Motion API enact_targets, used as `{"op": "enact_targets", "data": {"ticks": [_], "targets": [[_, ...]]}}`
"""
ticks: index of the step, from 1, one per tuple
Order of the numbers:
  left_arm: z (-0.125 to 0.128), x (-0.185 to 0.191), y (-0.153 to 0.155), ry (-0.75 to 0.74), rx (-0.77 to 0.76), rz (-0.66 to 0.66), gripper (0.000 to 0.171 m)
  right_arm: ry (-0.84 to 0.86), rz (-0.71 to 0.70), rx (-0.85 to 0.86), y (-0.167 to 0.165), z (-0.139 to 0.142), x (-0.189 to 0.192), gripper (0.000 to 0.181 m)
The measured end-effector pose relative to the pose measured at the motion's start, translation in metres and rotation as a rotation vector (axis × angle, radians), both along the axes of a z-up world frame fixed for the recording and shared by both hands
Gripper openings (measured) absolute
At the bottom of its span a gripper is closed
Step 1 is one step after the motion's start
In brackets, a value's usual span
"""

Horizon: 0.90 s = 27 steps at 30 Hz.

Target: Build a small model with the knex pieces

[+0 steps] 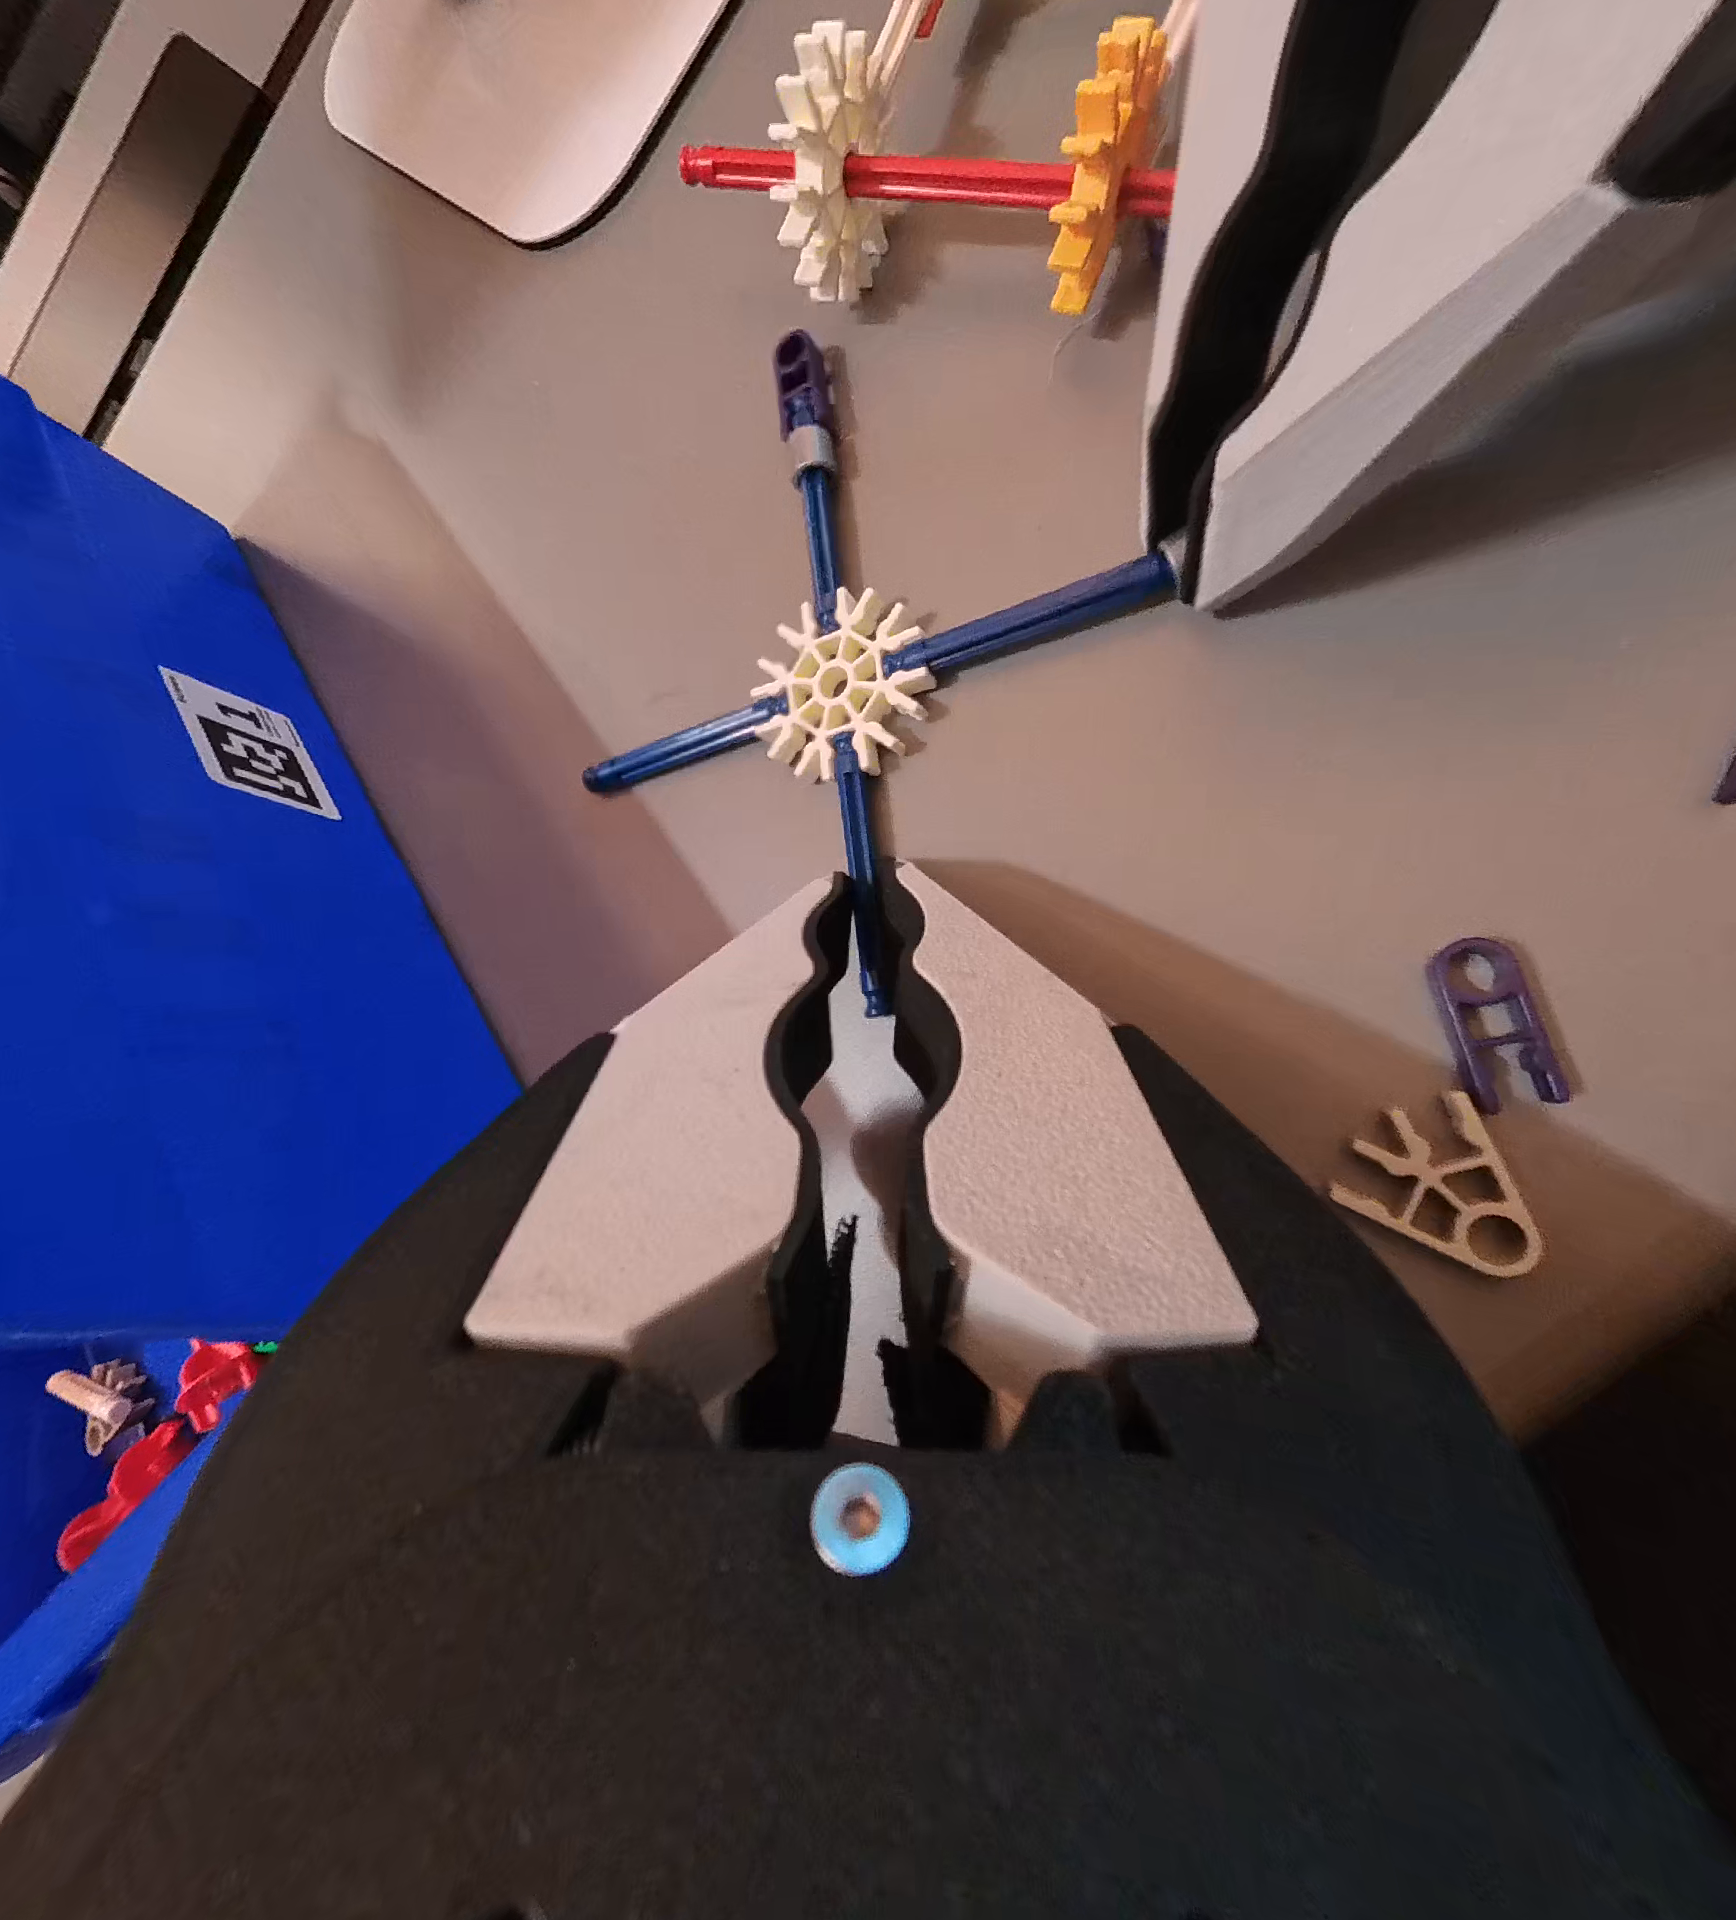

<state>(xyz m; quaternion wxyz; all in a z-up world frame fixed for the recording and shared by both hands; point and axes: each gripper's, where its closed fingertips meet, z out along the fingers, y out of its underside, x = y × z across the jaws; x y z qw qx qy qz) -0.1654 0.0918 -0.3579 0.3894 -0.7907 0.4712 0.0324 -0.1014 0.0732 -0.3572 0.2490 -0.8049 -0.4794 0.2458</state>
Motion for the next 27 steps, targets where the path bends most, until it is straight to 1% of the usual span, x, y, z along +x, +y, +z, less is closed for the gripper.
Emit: {"op": "enact_targets", "data": {"ticks": [4, 6, 9, 12, 13, 15, 16, 18, 19, 20, 21, 22, 23, 25, 27], "targets": [[0.000, 0.001, -0.001, 0.035, 0.030, -0.009, 0.002, -0.029, -0.022, 0.036, 0.007, -0.001, 0.002, 0.007], [0.001, 0.006, -0.004, 0.031, 0.032, -0.029, 0.002, -0.050, -0.015, 0.049, 0.008, -0.001, 0.001, 0.007], [0.002, 0.009, -0.005, 0.062, 0.063, -0.049, 0.002, -0.071, -0.005, 0.071, 0.010, -0.002, -0.003, 0.008], [0.001, 0.008, -0.005, 0.067, 0.061, -0.041, 0.002, -0.077, 0.009, 0.085, 0.011, 0.000, -0.005, 0.008], [0.001, 0.008, -0.005, 0.064, 0.057, -0.039, 0.002, -0.077, 0.016, 0.096, 0.010, 0.002, -0.005, 0.012], [0.000, 0.006, -0.005, 0.060, 0.046, -0.037, 0.002, -0.082, 0.037, 0.135, 0.008, 0.010, -0.003, 0.027], [0.000, 0.005, -0.004, 0.055, 0.041, -0.033, 0.003, -0.081, 0.056, 0.155, 0.005, 0.015, -0.001, 0.031], [0.000, 0.004, -0.004, 0.047, 0.033, -0.029, 0.003, -0.079, 0.122, 0.180, -0.007, 0.023, 0.003, 0.032], [0.000, 0.004, -0.004, 0.043, 0.030, -0.028, 0.003, -0.079, 0.180, 0.176, -0.018, 0.025, 0.004, 0.031], [-0.001, 0.004, -0.004, 0.042, 0.030, -0.028, 0.003, -0.074, 0.254, 0.152, -0.033, 0.025, 0.005, 0.024], [-0.001, 0.004, -0.004, 0.044, 0.031, -0.029, 0.003, -0.073, 0.321, 0.126, -0.048, 0.024, 0.006, 0.023], [-0.001, 0.004, -0.004, 0.045, 0.030, -0.028, 0.003, -0.086, 0.352, 0.121, -0.056, 0.021, 0.007, 0.021], [-0.001, 0.004, -0.003, 0.042, 0.028, -0.025, 0.003, -0.110, 0.372, 0.117, -0.061, 0.016, 0.009, 0.016], [-0.001, 0.004, -0.003, 0.040, 0.026, -0.024, 0.003, -0.141, 0.419, 0.090, -0.073, 0.006, 0.011, 0.016], [-0.001, 0.004, -0.003, 0.039, 0.027, -0.023, 0.003, -0.143, 0.431, 0.071, -0.078, 0.001, 0.009, 0.014]]}}
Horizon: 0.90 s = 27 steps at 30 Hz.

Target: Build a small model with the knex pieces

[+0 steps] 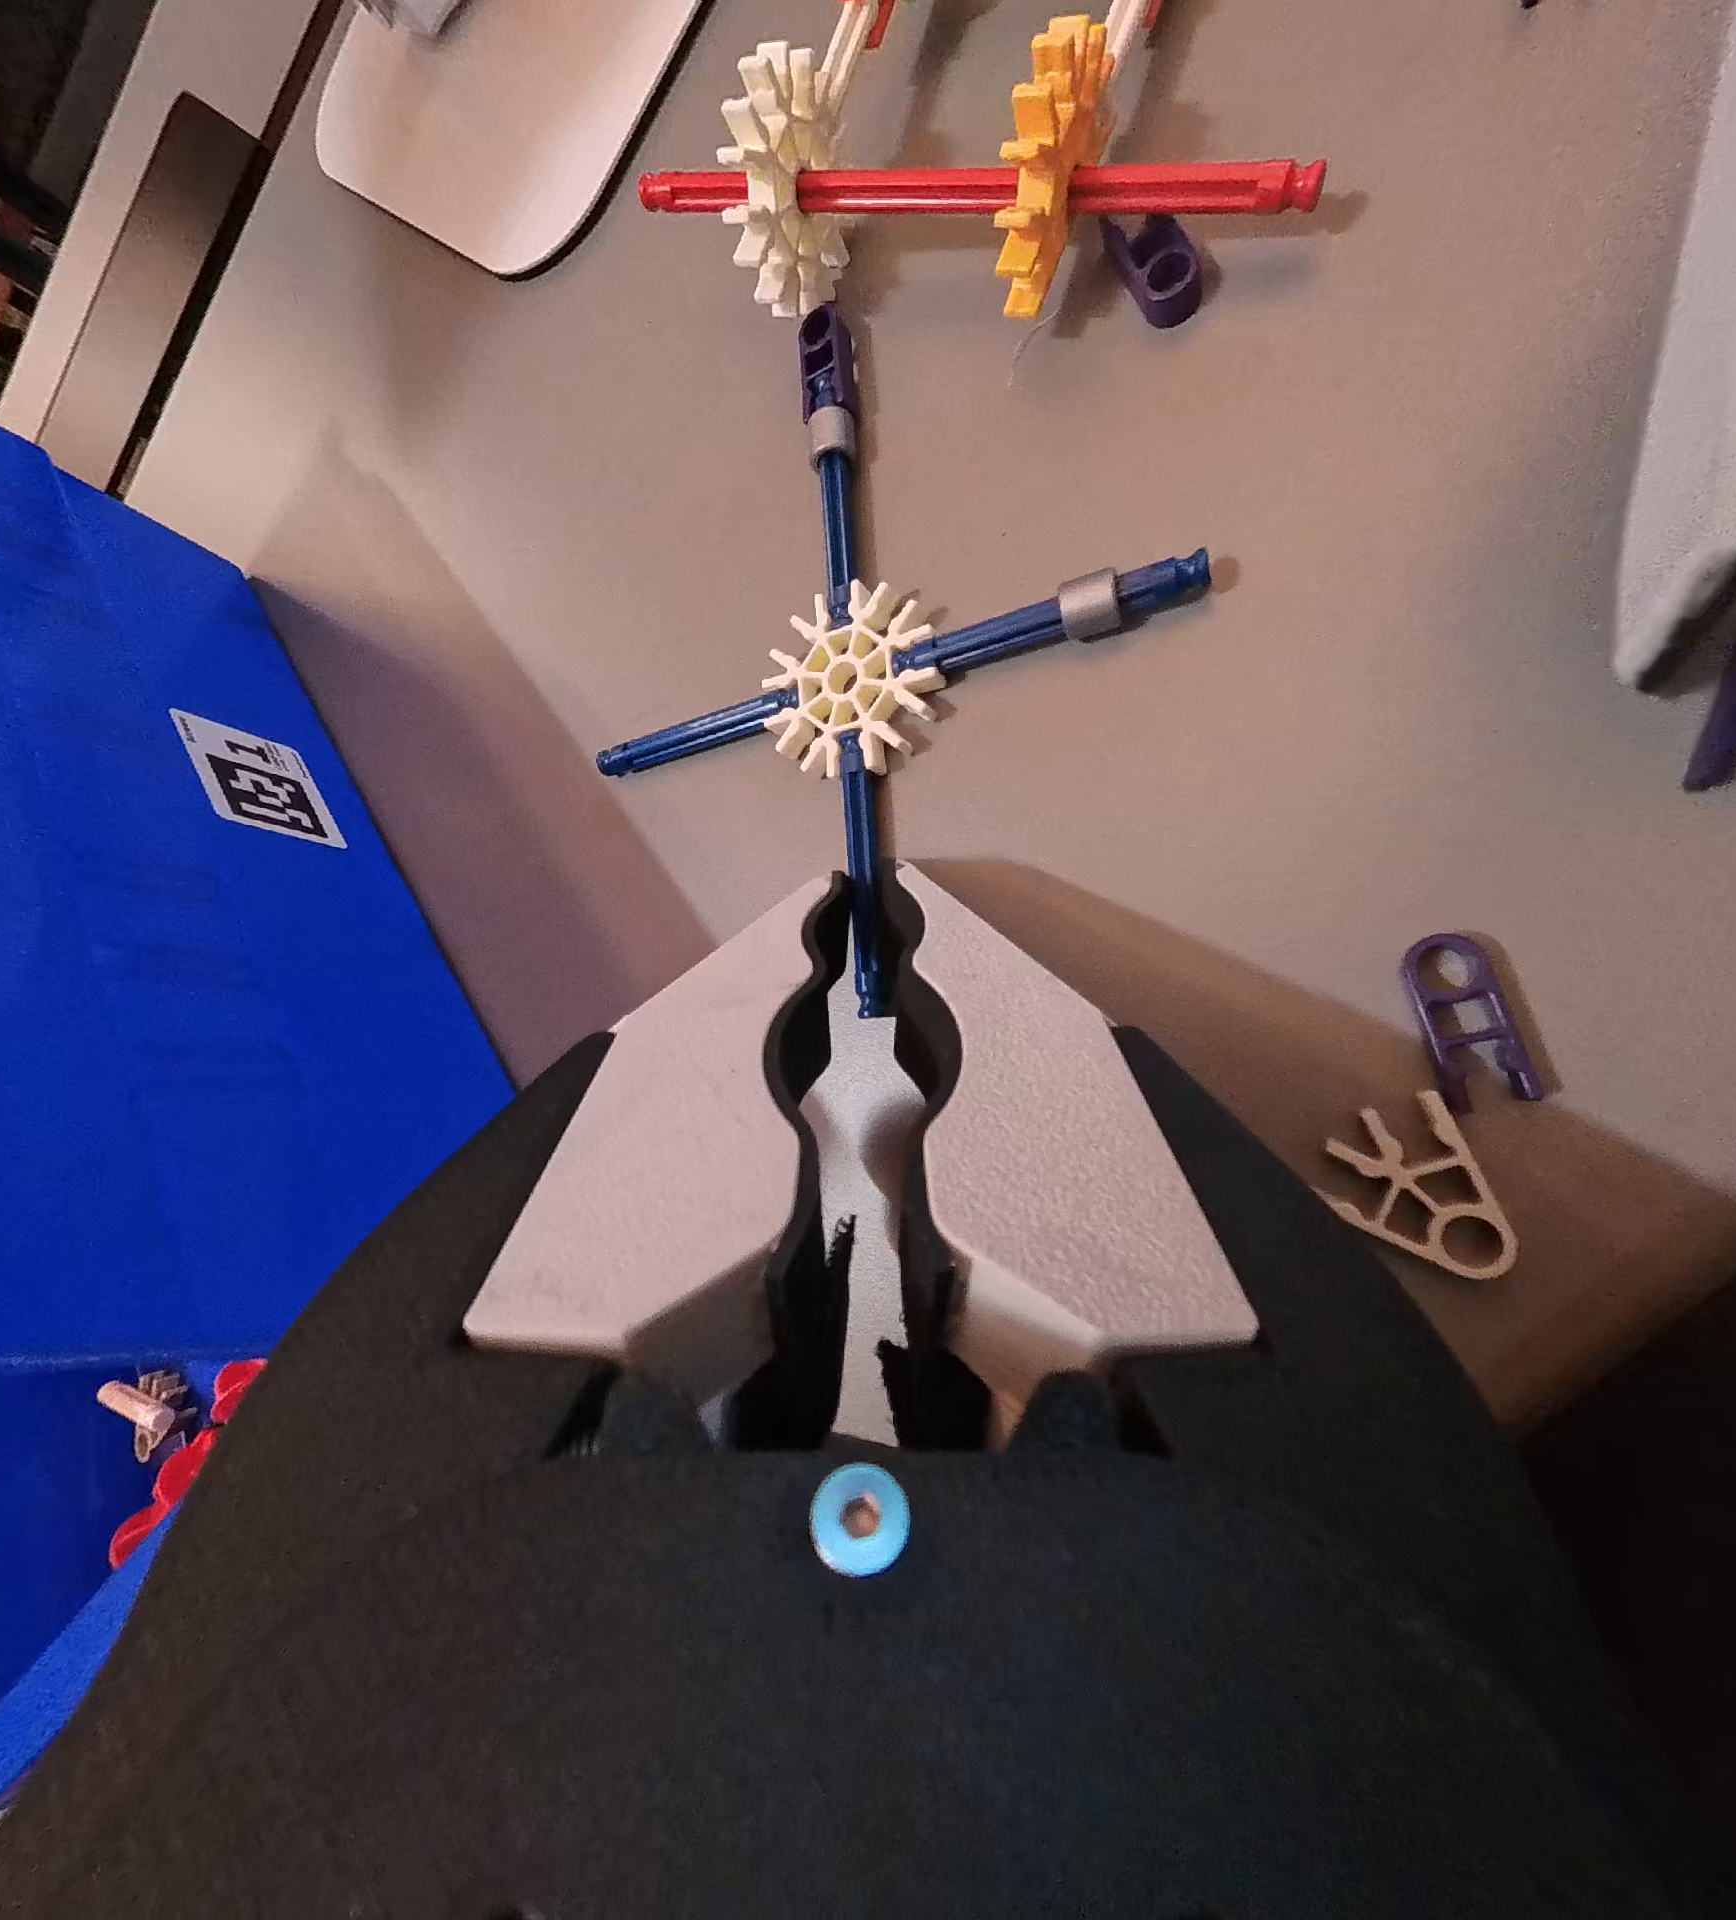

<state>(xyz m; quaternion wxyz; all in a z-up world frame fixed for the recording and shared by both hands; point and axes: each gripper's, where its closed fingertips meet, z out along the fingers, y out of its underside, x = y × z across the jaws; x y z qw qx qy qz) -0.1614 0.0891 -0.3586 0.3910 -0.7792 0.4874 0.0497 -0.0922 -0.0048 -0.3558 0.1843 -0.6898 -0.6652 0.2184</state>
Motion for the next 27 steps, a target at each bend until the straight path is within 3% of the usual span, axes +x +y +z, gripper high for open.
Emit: {"op": "enact_targets", "data": {"ticks": [4, 7, 9, 11, 17, 23, 27], "targets": [[0.000, -0.001, 0.000, -0.003, -0.002, 0.005, 0.003, 0.011, -0.006, -0.017, -0.001, 0.000, -0.002, 0.005], [0.000, -0.001, 0.000, -0.003, -0.002, 0.005, 0.003, 0.011, -0.044, 0.005, 0.007, 0.000, -0.001, 0.005], [0.000, -0.001, 0.000, -0.004, -0.004, 0.007, 0.003, 0.010, -0.050, 0.011, 0.007, 0.000, -0.001, 0.016], [0.000, -0.001, 0.000, -0.005, -0.004, 0.007, 0.003, 0.002, -0.050, 0.007, 0.005, -0.002, 0.000, 0.009], [0.000, -0.002, 0.000, -0.012, -0.010, 0.012, 0.003, -0.002, -0.051, 0.017, 0.005, -0.004, 0.001, 0.011], [0.000, -0.001, -0.002, -0.009, -0.012, 0.019, 0.003, 0.086, -0.243, 0.048, 0.044, 0.013, 0.001, 0.000], [0.000, 0.001, -0.004, 0.003, -0.006, 0.022, 0.003, 0.073, -0.246, 0.027, 0.043, 0.007, 0.003, 0.003]]}}
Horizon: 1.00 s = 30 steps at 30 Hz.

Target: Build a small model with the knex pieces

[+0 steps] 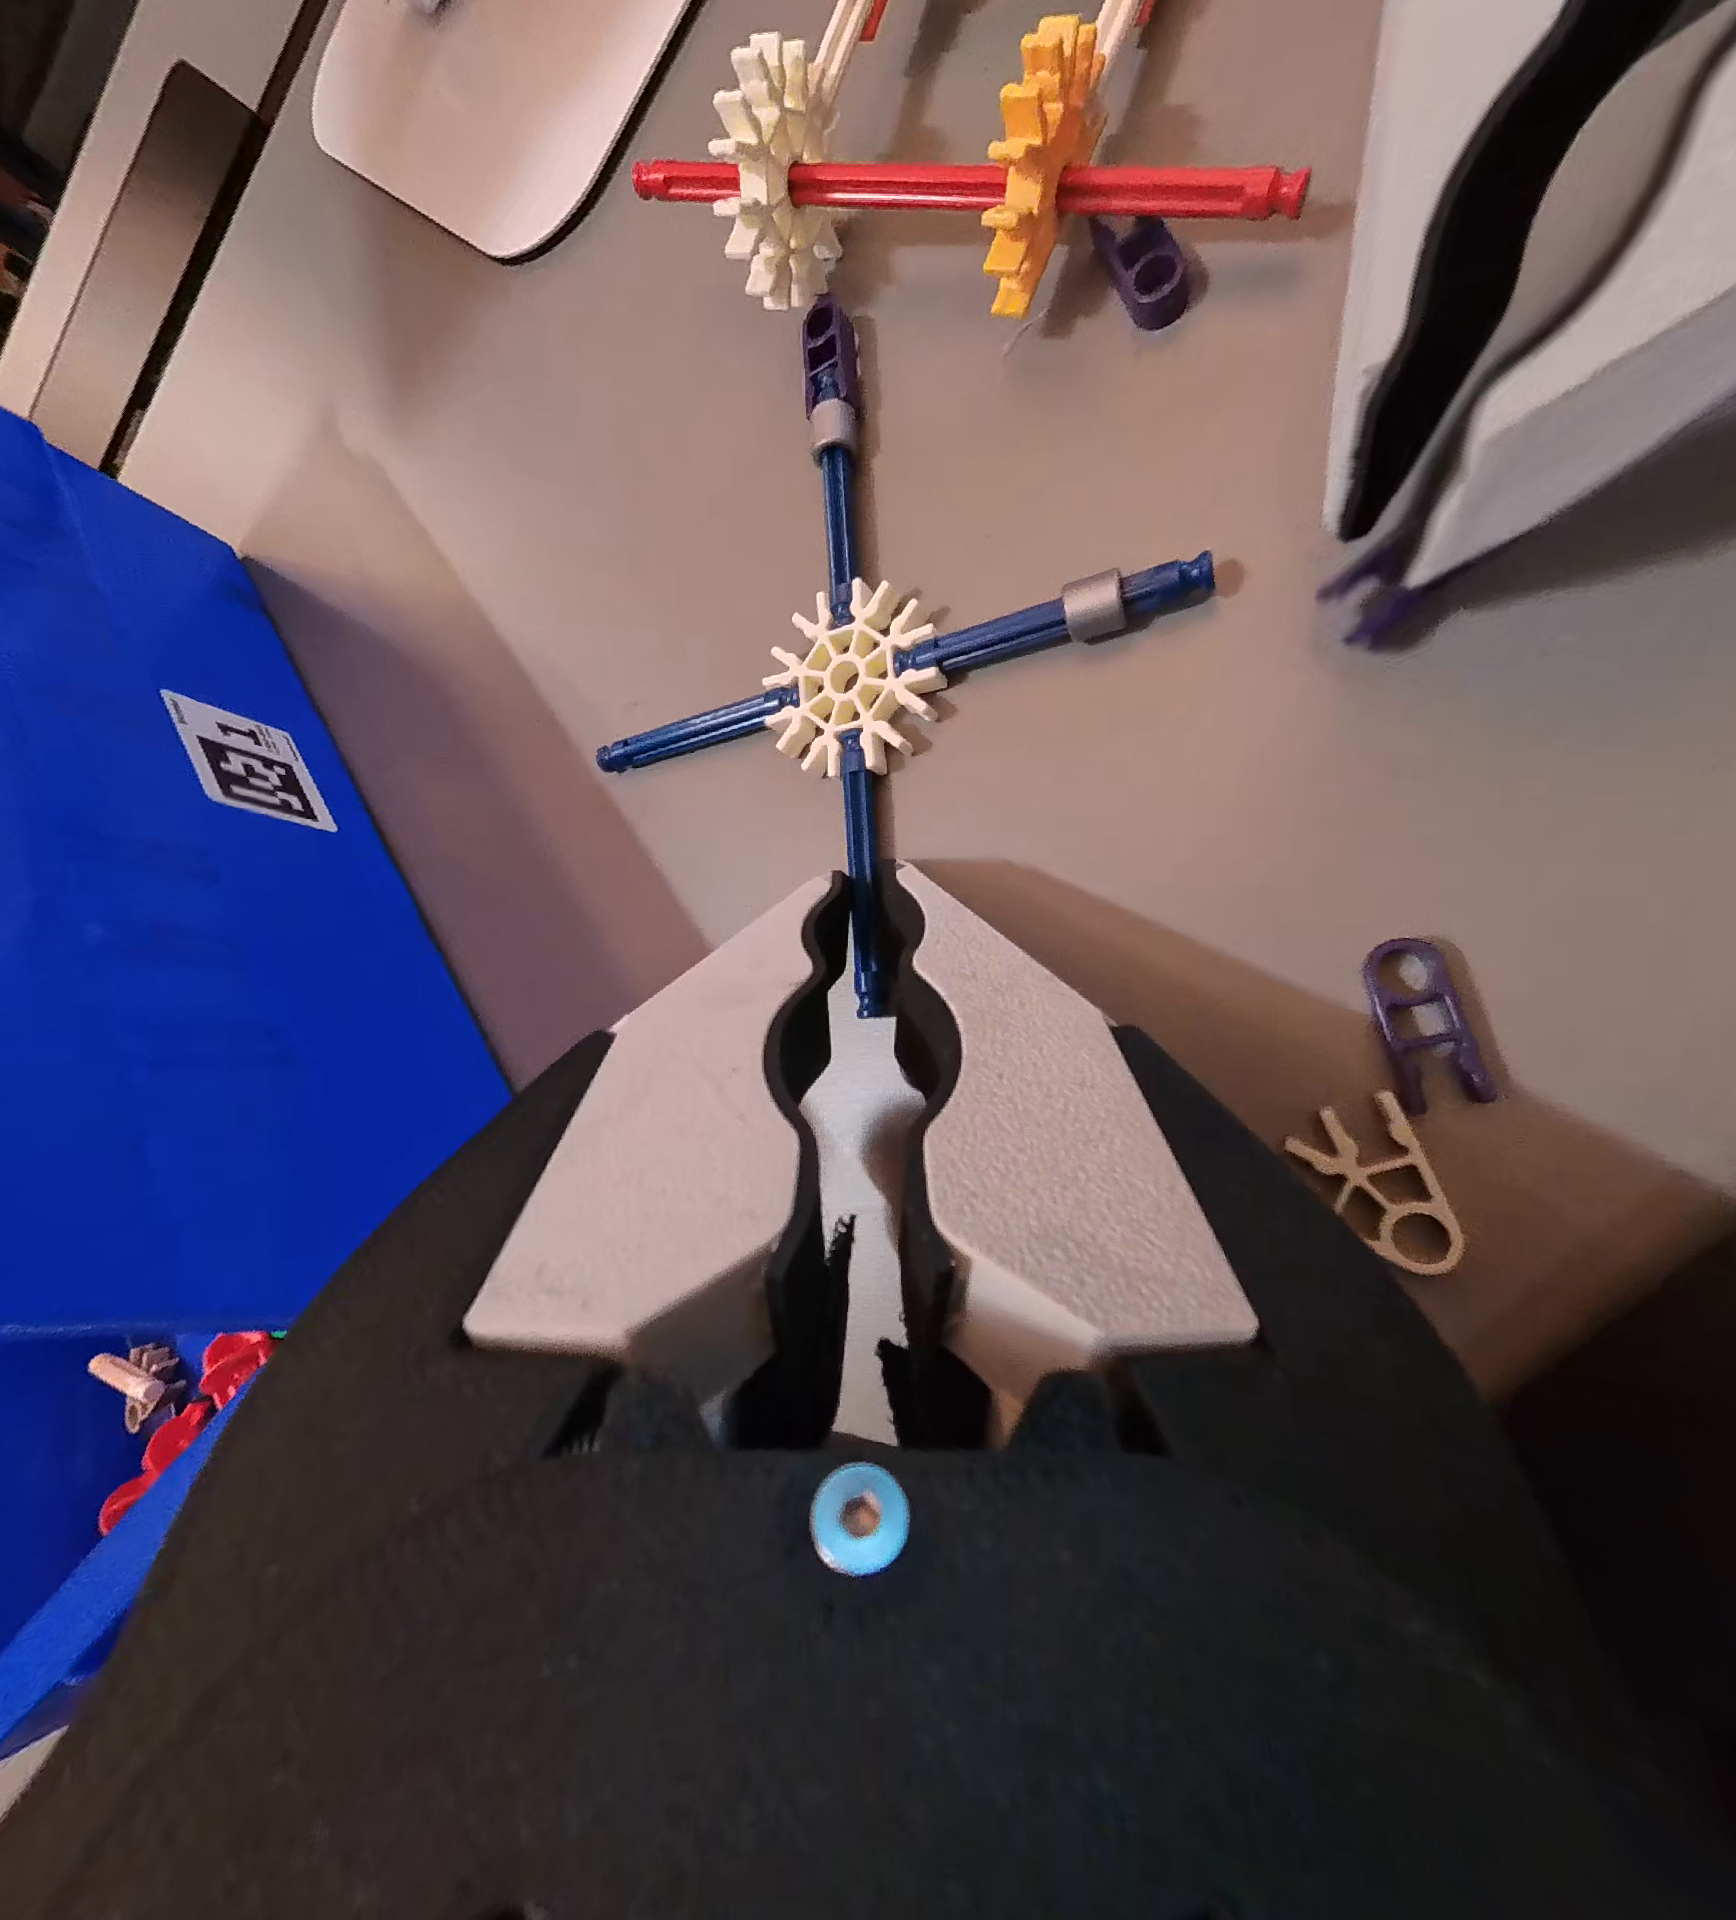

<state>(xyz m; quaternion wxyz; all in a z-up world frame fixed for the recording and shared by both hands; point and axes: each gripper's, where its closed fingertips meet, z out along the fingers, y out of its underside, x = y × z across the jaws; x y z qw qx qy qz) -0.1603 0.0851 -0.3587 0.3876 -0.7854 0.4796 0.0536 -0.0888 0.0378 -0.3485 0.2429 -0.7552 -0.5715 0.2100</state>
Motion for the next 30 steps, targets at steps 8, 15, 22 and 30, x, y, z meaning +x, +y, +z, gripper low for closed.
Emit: {"op": "enact_targets", "data": {"ticks": [8, 15, 22, 30], "targets": [[0.000, 0.003, -0.005, 0.014, 0.000, -0.016, 0.003, -0.014, 0.022, 0.012, -0.003, 0.002, 0.002, 0.018], [0.000, 0.003, -0.005, 0.018, -0.002, -0.015, 0.003, -0.063, -0.001, 0.053, 0.003, -0.007, 0.001, 0.007], [0.000, 0.006, -0.006, 0.036, 0.006, -0.013, 0.003, -0.006, -0.117, -0.009, 0.017, -0.002, 0.005, 0.007], [0.001, 0.008, -0.010, 0.056, 0.010, -0.023, 0.004, -0.039, -0.129, 0.013, 0.020, -0.006, 0.005, 0.007]]}}
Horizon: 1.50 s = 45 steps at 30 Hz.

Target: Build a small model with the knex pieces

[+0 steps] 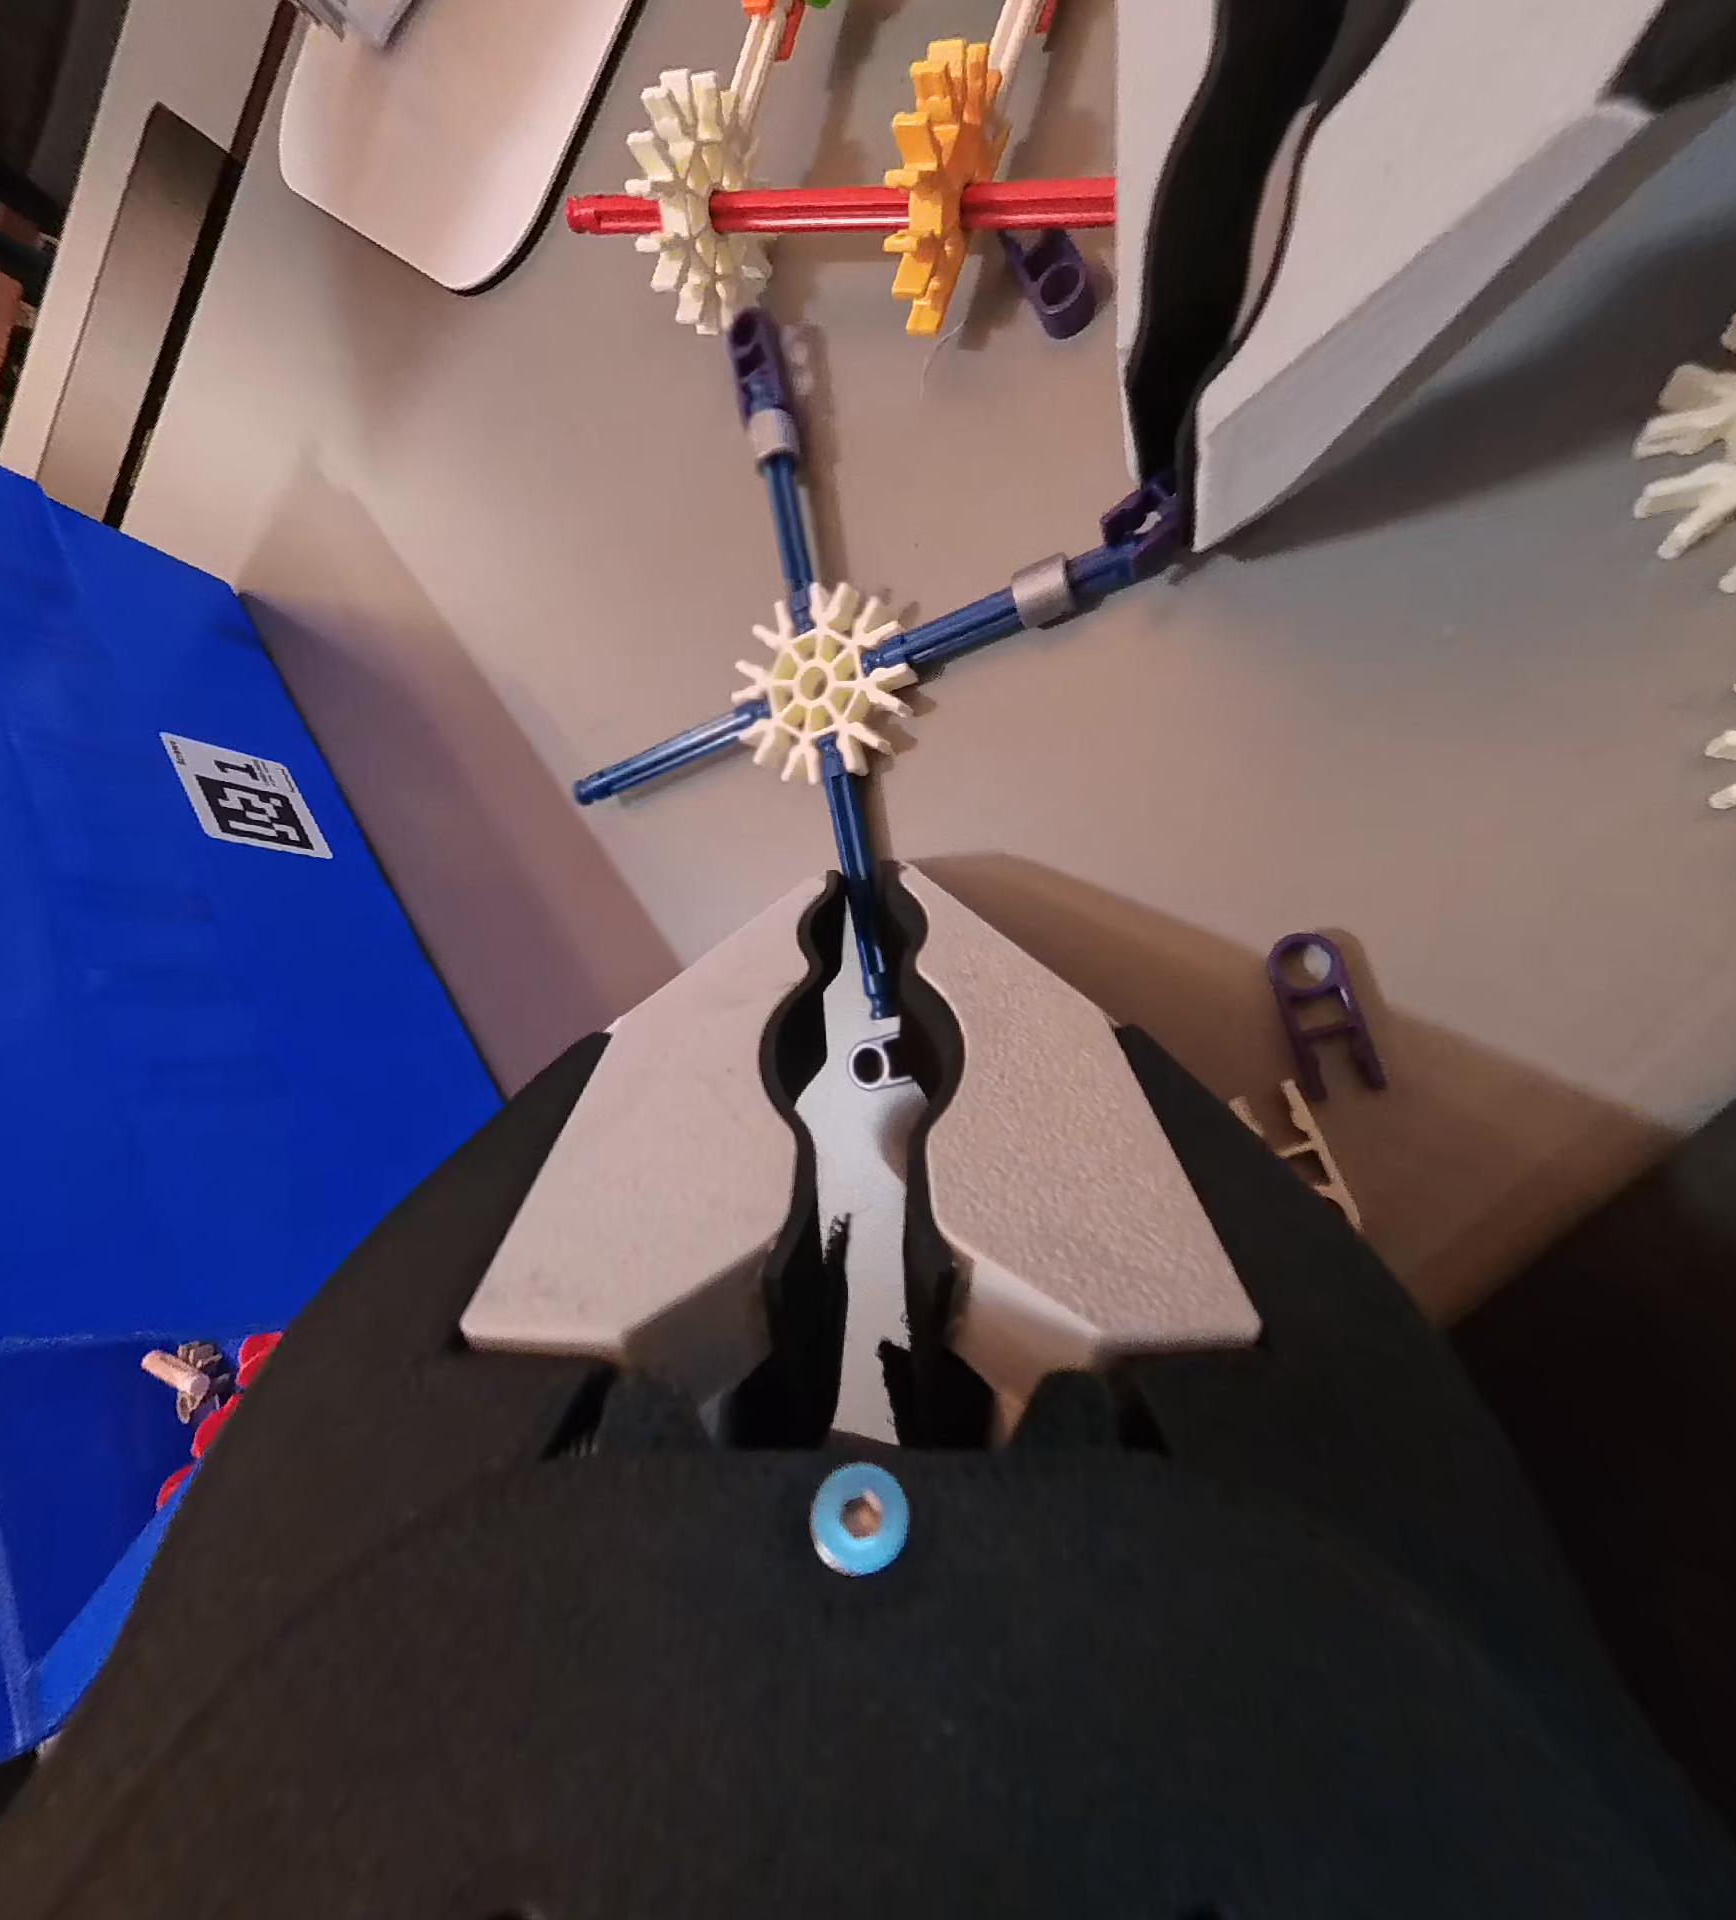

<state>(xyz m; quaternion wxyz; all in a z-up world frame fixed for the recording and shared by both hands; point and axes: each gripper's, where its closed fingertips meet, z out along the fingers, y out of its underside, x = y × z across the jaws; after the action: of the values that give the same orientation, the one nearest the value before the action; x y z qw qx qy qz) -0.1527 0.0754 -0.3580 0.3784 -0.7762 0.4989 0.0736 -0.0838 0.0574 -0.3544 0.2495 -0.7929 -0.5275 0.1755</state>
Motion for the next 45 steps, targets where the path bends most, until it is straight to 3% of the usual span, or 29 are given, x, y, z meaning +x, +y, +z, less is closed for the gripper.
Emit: {"op": "enact_targets", "data": {"ticks": [6, 13, 25, 29, 33, 40, 45], "targets": [[0.000, 0.007, -0.013, 0.003, -0.037, -0.054, 0.004, -0.085, -0.002, 0.054, 0.011, -0.002, 0.008, 0.007], [0.000, 0.008, -0.016, -0.005, -0.046, -0.075, 0.004, -0.137, 0.088, -0.013, 0.010, -0.005, 0.005, 0.009], [-0.001, 0.008, -0.016, -0.018, -0.043, -0.076, 0.003, -0.091, 0.083, -0.007, 0.005, 0.010, 0.014, 0.014], [0.000, 0.009, -0.016, -0.026, -0.048, -0.080, 0.004, -0.101, 0.084, -0.036, -0.001, 0.000, 0.019, 0.015], [0.003, 0.010, -0.016, -0.054, -0.057, -0.083, 0.008, -0.105, 0.081, -0.015, 0.001, -0.006, 0.018, 0.005], [0.014, 0.012, -0.014, -0.085, -0.046, -0.143, 0.011, -0.108, 0.095, 0.016, -0.003, -0.002, 0.018, 0.004], [0.003, 0.008, -0.012, -0.029, -0.097, -0.137, 0.000, -0.140, 0.110, 0.041, -0.011, -0.004, 0.016, 0.005]]}}
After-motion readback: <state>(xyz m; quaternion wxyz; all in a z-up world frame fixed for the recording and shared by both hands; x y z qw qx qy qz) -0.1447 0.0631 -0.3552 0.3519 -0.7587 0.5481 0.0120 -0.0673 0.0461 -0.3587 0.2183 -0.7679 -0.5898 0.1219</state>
